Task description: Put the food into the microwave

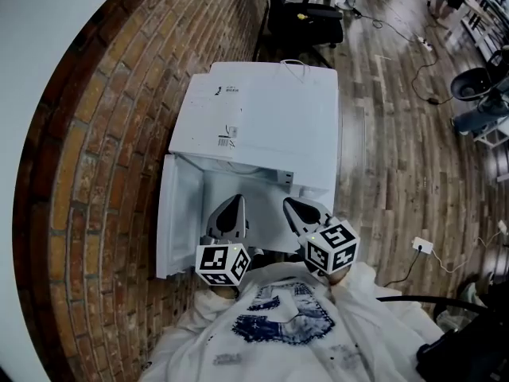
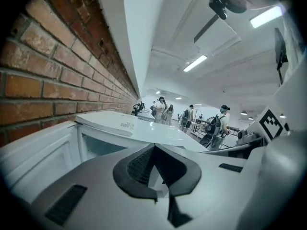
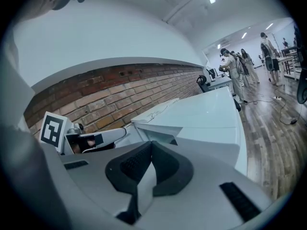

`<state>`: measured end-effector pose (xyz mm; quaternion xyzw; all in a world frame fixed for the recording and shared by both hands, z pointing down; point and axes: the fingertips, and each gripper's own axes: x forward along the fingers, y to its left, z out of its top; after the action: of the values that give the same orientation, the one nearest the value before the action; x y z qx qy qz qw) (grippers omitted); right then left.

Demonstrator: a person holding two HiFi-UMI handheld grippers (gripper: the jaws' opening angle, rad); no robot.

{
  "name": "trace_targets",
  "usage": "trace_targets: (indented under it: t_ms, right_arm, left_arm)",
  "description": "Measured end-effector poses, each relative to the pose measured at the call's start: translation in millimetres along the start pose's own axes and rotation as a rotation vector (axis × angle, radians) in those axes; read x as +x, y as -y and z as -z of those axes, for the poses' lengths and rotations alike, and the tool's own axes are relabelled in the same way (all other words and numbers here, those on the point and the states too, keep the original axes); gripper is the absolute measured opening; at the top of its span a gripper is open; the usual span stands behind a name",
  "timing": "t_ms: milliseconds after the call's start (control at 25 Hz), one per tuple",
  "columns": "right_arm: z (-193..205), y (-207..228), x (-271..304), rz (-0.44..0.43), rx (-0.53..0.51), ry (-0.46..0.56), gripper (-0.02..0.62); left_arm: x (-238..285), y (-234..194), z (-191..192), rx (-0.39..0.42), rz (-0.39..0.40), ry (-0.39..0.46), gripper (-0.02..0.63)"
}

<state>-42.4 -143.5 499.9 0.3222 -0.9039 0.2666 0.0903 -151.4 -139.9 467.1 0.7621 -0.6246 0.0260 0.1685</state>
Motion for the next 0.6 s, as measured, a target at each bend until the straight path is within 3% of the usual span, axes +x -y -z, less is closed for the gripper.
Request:
trace_targets:
  t_ms: [240,600]
  right_arm:
    - [-2.3,0.4,-3.6,-0.011,-0.029,0.005,0.014]
    - [-3.9,-0.1,-6.4,-0.018,-0.068,0.006,0.013]
  left_arm:
    - [-10.3,0.6,-2.0,0.089,-0.081,0.008,0.006]
    - [-14.5,3.1,-1.1,0.095,-0.108,0.012,0.006]
